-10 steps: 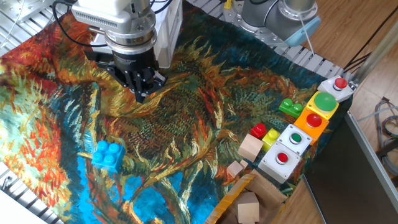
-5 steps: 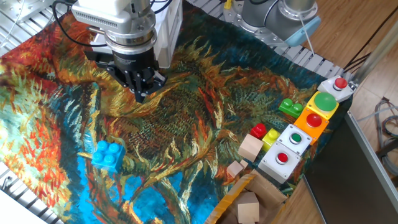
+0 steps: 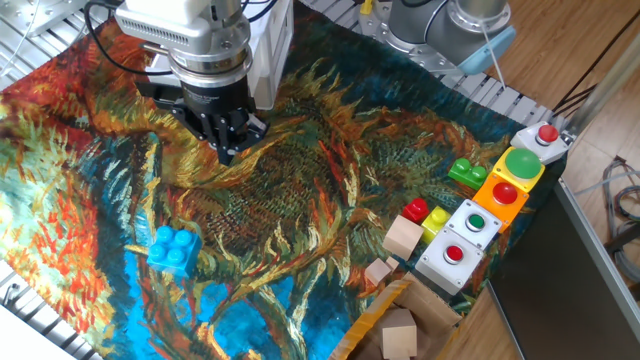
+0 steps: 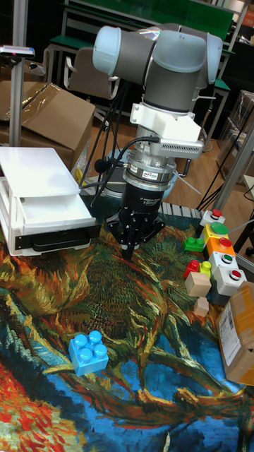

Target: Put things in the drawer

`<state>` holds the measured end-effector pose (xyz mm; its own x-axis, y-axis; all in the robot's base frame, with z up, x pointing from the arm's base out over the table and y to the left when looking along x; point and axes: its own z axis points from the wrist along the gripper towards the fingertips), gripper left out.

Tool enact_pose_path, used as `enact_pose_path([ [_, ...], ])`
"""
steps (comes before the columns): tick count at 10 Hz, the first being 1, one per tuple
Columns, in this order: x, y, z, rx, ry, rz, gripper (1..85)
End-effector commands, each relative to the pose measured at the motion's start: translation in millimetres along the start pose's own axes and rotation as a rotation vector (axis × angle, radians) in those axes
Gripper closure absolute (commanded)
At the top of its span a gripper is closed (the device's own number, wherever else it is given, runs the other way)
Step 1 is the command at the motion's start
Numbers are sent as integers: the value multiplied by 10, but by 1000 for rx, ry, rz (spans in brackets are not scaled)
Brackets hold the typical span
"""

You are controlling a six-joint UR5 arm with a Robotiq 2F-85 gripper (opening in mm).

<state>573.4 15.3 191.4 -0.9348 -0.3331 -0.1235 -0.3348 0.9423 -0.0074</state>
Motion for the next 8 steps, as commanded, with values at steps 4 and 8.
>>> enact_pose_path([
  [4, -98, -94, -16, 35, -37, -66, 803],
  [8, -141, -48, 84, 5, 26, -90, 517],
])
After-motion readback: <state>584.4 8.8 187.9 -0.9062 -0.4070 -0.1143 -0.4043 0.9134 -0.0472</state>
